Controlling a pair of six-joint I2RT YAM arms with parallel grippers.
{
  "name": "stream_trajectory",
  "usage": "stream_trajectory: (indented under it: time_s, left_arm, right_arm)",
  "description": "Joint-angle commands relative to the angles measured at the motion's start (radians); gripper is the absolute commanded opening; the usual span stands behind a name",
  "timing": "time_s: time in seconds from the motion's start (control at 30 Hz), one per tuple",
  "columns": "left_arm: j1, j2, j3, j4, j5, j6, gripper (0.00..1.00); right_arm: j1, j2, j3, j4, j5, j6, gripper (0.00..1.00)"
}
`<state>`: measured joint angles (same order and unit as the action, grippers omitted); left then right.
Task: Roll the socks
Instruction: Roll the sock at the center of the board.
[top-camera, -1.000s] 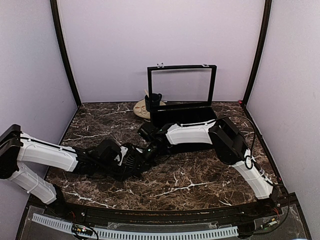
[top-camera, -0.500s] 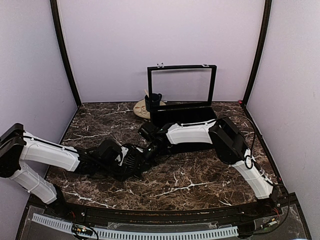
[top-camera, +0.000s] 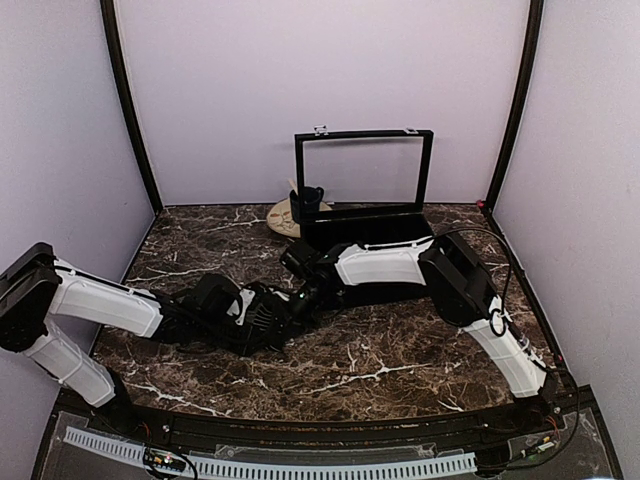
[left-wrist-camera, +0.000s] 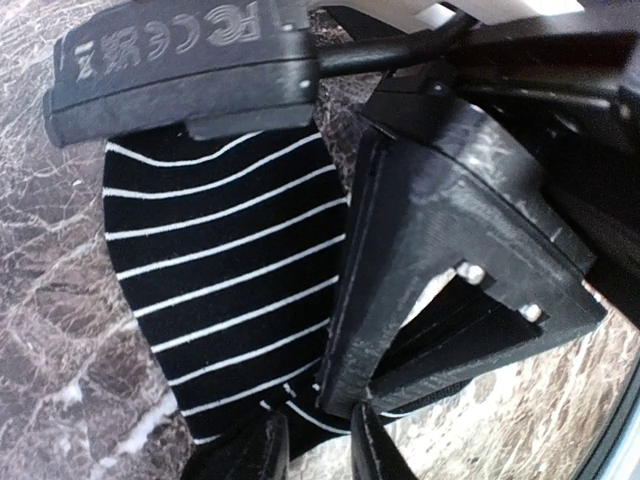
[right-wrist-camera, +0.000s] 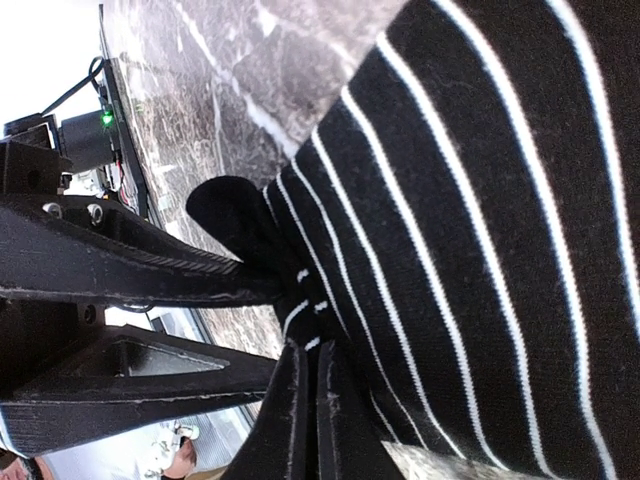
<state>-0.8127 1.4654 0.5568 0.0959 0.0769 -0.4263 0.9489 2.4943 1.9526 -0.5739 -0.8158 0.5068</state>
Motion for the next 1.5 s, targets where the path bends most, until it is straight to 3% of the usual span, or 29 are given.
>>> stream_trajectory:
  time_s: [0.0,0.27,0.77,1.47]
  left_arm:
    - [0.046,0.051,-0.027,-0.052,0.016,0.000,0.22]
    - [0.086,0.050,-0.051,-0.062,0.052,-0.011,0.19]
    - [0.125,0.075,-0.035,-0.123,0.047,-0.031,0.19]
    - [0.140,0.257,0.080,-0.174,0.091,-0.028,0.18]
  right_arm:
    - [-0.007,0.039,0.006,-0.018,0.051,0.007,0.04]
    - [-0.019,0.029,0.007,-0.006,0.059,0.019,0.11]
    - [-0.035,0.016,-0.027,0.007,0.075,0.020,0.13]
    - [-0.066,-0.075,-0.099,-0.023,0.203,-0.062,0.21]
